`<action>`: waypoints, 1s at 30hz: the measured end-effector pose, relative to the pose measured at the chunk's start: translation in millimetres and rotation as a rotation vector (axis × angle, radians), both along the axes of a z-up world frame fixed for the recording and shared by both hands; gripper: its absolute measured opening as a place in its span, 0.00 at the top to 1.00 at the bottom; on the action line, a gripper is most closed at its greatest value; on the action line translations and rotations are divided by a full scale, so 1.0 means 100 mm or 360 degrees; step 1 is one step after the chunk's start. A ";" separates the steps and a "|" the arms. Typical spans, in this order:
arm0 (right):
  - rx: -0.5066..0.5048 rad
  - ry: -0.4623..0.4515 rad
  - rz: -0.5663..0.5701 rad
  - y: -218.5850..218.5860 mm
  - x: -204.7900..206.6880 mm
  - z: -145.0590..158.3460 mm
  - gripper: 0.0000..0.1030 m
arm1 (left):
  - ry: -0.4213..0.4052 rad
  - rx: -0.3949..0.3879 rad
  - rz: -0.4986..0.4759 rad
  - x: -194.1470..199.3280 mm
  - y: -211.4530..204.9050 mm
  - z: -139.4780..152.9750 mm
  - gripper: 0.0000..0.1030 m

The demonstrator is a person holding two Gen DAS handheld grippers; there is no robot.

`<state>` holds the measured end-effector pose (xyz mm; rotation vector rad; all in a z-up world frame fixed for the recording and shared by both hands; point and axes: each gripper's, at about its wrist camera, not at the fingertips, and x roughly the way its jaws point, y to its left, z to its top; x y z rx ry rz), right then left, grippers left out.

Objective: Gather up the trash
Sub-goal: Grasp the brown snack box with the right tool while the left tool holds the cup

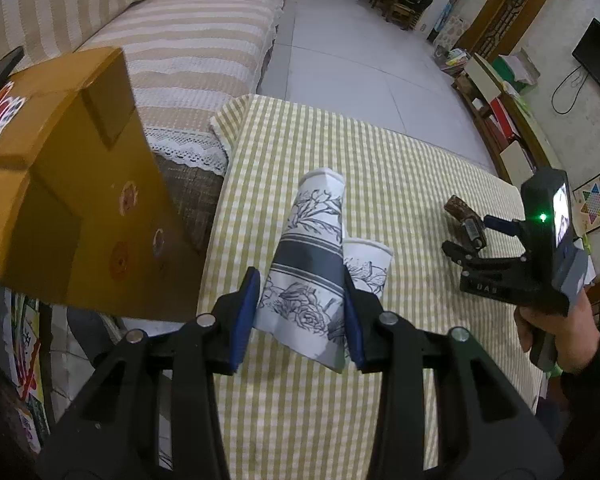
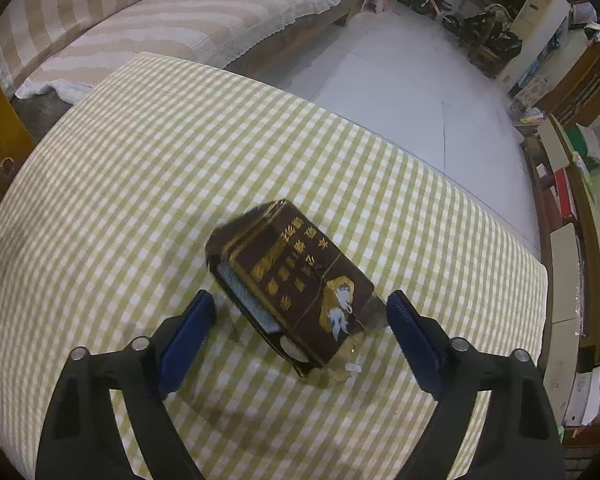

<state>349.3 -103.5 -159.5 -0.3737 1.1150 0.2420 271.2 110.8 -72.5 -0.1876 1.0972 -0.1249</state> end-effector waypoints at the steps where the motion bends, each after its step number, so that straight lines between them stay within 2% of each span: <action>1: 0.0015 0.0006 0.0000 -0.01 0.01 0.00 0.25 | -0.0001 -0.0002 -0.0001 0.01 -0.01 0.00 0.64; 3: 0.0073 0.0031 -0.0001 -0.03 0.03 0.00 0.35 | -0.0006 -0.0006 -0.0006 0.02 -0.02 0.00 0.64; 7: 0.0073 0.0024 0.0017 0.02 0.07 0.01 0.44 | -0.0011 -0.0016 -0.0014 0.00 -0.03 -0.01 0.64; 9: 0.0061 0.0050 0.0001 0.03 0.09 0.01 0.44 | -0.0011 -0.0017 -0.0017 0.00 -0.03 0.00 0.64; 11: 0.0054 0.0062 -0.0040 0.03 0.10 0.05 0.37 | -0.0010 -0.0022 -0.0019 -0.01 -0.03 -0.01 0.64; 13: 0.0092 0.0051 -0.0059 -0.02 0.09 0.09 0.34 | -0.0012 -0.0030 -0.0024 0.01 -0.03 -0.01 0.64; 17: 0.0144 0.0011 -0.0077 -0.11 0.11 0.17 0.34 | -0.0019 -0.0045 -0.0031 0.02 -0.05 -0.01 0.64; 21: 0.0105 -0.0004 -0.0022 -0.04 0.19 0.20 0.36 | -0.0023 -0.0057 -0.0030 0.03 -0.05 0.00 0.64; 22: 0.0091 -0.0012 -0.0011 -0.01 0.21 0.20 0.39 | -0.0023 -0.0059 -0.0028 0.04 -0.05 0.00 0.64; 24: 0.0073 0.0003 0.0006 0.02 0.23 0.18 0.55 | -0.0026 -0.0061 -0.0026 0.04 -0.04 0.01 0.64; 25: 0.0065 0.0018 0.0007 0.03 0.24 0.16 0.68 | -0.0028 -0.0062 -0.0024 0.05 -0.03 0.01 0.64; 26: 0.0057 0.0027 0.0006 0.04 0.24 0.14 0.74 | -0.0028 -0.0063 -0.0022 0.05 -0.03 0.01 0.64; 30: 0.0033 0.0009 0.0013 0.04 0.19 0.13 0.76 | -0.0025 -0.0071 -0.0016 0.05 -0.03 0.00 0.64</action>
